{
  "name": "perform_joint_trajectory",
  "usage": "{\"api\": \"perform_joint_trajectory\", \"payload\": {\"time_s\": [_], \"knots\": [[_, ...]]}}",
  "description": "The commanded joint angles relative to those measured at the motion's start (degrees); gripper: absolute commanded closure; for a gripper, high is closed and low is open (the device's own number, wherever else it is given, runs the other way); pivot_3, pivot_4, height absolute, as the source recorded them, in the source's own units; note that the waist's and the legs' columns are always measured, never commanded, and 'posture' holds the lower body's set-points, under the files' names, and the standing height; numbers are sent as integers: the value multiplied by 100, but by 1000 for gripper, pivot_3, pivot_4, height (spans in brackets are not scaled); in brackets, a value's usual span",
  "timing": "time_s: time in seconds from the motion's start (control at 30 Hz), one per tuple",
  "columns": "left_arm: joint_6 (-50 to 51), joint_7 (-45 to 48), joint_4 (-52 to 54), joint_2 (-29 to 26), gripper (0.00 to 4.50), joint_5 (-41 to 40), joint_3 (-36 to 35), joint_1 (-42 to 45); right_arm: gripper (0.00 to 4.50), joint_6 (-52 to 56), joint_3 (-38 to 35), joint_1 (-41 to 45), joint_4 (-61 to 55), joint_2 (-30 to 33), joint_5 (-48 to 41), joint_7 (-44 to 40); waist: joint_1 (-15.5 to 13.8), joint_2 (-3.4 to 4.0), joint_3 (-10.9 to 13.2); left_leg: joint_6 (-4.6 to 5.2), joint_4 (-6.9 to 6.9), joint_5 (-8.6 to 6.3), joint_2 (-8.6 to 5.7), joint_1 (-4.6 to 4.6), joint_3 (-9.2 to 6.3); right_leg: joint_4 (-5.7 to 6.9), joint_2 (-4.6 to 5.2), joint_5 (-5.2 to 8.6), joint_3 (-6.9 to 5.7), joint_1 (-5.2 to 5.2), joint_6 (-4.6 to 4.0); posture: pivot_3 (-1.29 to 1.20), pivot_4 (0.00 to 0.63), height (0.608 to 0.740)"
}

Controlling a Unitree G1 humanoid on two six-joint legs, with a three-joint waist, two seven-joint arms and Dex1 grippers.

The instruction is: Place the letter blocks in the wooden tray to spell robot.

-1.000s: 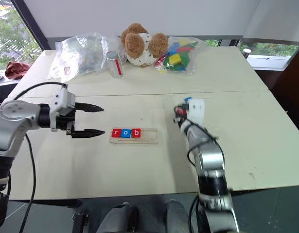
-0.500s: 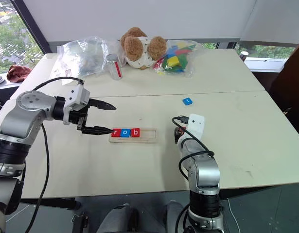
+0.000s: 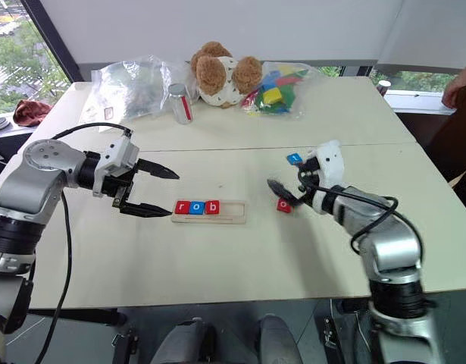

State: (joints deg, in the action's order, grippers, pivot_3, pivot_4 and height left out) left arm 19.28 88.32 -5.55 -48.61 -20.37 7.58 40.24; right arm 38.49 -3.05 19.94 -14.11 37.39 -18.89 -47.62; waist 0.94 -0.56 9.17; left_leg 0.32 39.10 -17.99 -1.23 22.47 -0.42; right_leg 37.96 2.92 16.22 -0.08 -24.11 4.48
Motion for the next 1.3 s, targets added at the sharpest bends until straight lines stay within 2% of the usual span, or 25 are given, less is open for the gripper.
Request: {"api": "perform_joint_trajectory", "payload": {"time_s": [0.03, 0.23, 0.5, 0.6, 0.77, 0.87, 1.07, 1.3], "knots": [[192, 49, 465, -296, 0, -172, -242, -166, 25, -1911, 422, 236, 1770, 547, 365, -1619, 33, -1, 0, 0, 1, 0, 0, -1, 5, 0, 1, 0, 3, 0, 0, 0, 150, 740], [544, -278, 840, -594, 0, -333, -578, -508, 25, -3626, 872, 1124, 4157, 368, 947, -2217, 103, -1, 2, -5, 10, 3, 6, -10, 18, 16, 10, -1, 25, -2, -1, 0, 150, 740], [646, -560, 955, -750, 0, -348, -792, -880, 25, -4539, 1016, 1765, 5617, -116, 1307, -2318, 127, -2, 2, -14, 6, 7, 5, -6, 17, 15, 25, -1, 24, -8, -1, 0, 150, 740], [537, -604, 850, -770, 0, -259, -797, -981, 842, -4692, 1016, 1888, 5885, -224, 1375, -2345, 145, -1, 2, -17, 8, 9, 3, -8, 17, 18, 28, -1, 24, -6, -1, 0, 150, 740], [470, -674, 775, -778, 0, -238, -802, -1077, 3332, -4755, 960, 1974, 5989, -286, 1391, -2455, 143, -1, 2, -19, 8, 10, 3, -10, 17, 21, 29, -1, 24, -5, -1, 0, 150, 740], [411, -692, 717, -807, 0, -201, -795, -1133, 3373, -4617, 952, 2039, 5784, -292, 1358, -2474, 141, -1, 2, -19, 8, 10, 2, -10, 17, 21, 31, -1, 24, -5, -1, 0, 150, 740], [119, -673, 402, -939, 0, 1, -772, -1154, 3373, -3394, 1436, 2239, 3770, -621, 1264, -2705, 165, 1, 3, -20, 0, 10, 5, -5, 17, 27, 29, -1, 24, -25, -1, 0, 150, 740], [167, -740, 499, -897, 0, -56, -779, -1186, 3373, -3115, 2175, 2619, 3688, -1084, 1904, -2406, 4, 1, 3, -21, 4, 9, -10, 5, 15, 23, 48, -1, 15, -29, -1, 0, 150, 740]]}}
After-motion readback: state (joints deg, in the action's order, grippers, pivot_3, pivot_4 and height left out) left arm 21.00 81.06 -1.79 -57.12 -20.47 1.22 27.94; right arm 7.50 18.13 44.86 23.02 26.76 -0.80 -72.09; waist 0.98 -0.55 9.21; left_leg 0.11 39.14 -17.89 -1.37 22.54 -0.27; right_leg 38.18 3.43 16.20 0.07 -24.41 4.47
